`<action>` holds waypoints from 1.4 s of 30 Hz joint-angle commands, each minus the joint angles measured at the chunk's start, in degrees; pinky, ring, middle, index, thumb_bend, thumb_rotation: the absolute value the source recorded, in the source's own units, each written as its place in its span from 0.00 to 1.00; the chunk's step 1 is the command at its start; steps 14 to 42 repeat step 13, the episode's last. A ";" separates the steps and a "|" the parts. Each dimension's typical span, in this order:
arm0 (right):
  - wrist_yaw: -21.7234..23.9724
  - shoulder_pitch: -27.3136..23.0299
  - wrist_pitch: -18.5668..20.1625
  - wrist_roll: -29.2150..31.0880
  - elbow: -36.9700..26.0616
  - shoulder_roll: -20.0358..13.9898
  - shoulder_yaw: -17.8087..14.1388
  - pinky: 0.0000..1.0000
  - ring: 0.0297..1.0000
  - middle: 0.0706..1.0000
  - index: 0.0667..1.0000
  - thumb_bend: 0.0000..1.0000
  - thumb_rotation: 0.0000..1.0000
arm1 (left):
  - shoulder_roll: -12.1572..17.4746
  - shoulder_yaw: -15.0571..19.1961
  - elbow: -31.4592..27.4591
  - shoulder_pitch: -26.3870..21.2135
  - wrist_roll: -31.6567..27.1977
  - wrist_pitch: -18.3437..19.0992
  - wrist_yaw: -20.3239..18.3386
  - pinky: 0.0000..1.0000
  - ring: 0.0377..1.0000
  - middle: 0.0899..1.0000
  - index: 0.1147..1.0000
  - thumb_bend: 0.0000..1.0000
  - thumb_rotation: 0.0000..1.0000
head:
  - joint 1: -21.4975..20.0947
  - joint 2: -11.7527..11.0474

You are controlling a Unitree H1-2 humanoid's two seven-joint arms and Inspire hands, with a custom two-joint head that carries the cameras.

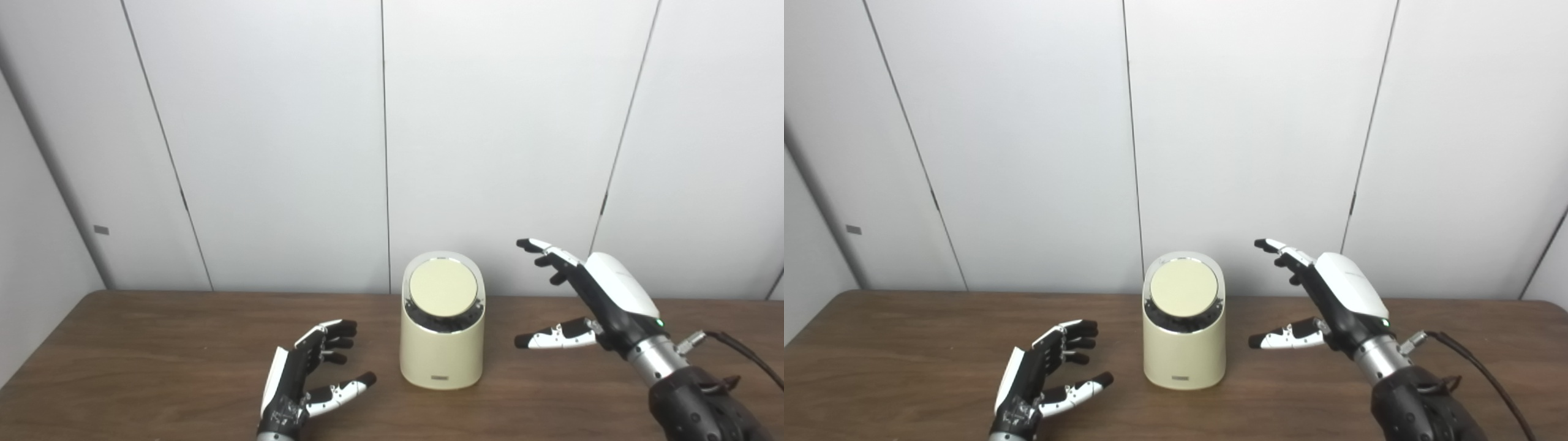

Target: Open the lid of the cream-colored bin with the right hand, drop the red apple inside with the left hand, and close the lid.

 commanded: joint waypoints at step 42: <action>-10.10 4.31 -11.27 11.93 11.40 5.59 -2.95 0.76 0.87 0.90 0.91 0.73 0.24 | 0.71 0.62 -2.03 -1.67 -0.81 -2.22 -0.22 0.62 0.69 0.72 0.72 0.70 0.04 | -0.95 0.09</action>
